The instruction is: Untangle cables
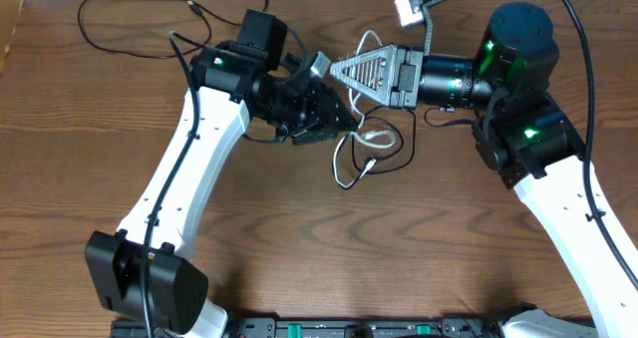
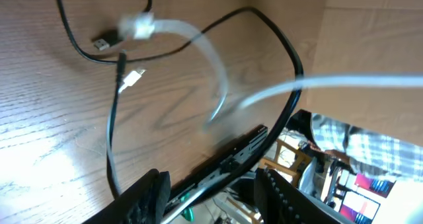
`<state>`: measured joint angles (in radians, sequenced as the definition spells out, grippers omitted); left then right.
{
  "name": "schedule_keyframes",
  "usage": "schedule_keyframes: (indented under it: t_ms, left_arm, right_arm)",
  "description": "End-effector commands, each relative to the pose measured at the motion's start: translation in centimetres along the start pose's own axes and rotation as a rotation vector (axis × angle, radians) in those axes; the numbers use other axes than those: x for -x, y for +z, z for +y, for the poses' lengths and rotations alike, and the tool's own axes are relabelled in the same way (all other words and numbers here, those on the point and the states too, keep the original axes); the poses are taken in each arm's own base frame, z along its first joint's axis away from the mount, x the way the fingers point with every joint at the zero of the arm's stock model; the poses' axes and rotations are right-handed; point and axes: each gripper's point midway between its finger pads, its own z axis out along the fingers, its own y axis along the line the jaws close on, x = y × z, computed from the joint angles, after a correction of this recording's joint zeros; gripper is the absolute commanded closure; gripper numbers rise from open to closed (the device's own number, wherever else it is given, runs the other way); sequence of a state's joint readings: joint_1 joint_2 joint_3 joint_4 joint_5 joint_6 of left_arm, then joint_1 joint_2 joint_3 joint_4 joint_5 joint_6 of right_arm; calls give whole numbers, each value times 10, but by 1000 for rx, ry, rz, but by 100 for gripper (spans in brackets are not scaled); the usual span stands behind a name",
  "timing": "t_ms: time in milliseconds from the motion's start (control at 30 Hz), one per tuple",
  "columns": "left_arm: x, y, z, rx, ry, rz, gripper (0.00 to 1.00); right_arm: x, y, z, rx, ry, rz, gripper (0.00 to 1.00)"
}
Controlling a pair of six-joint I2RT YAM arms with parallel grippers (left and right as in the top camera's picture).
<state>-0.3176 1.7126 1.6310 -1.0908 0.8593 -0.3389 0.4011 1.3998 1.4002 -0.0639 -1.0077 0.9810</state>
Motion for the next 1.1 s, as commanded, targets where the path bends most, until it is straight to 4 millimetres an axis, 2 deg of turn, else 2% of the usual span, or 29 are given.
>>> schedule_keyframes:
  t_ms: [0,200,433,600,667,833,900,933,1033,1067]
  left_arm:
    - [-7,0,-14,-24,71,5,53]
    - [-6,2,-17,-28,86,1,53]
    - [-12,8,-21,-25,103,20,53]
    - [-4,8,-2,92,97,-26,53]
    - [-2,7,5,126,93,-35,59]
    - [-2,11,25,214,57,-25,62]
    - [-1,13,28,218,48,-16,80]
    - [-1,13,28,219,47,-16,85]
    - [4,9,35,246,40,-37,87]
    - [10,3,47,296,11,-67,87]
  right_arm:
    - [-7,5,9,18,17,17,99]
    - [-14,12,15,34,30,40,99]
    - [-13,14,22,58,31,35,99]
    - [-8,13,33,96,6,23,99]
    - [-5,12,40,119,10,15,99]
    - [5,7,58,178,-9,-19,99]
    - [8,5,59,180,-5,-26,99]
    - [8,4,58,179,-6,-25,99]
    - [7,2,58,181,10,-13,99]
    - [8,0,59,189,14,-5,99]
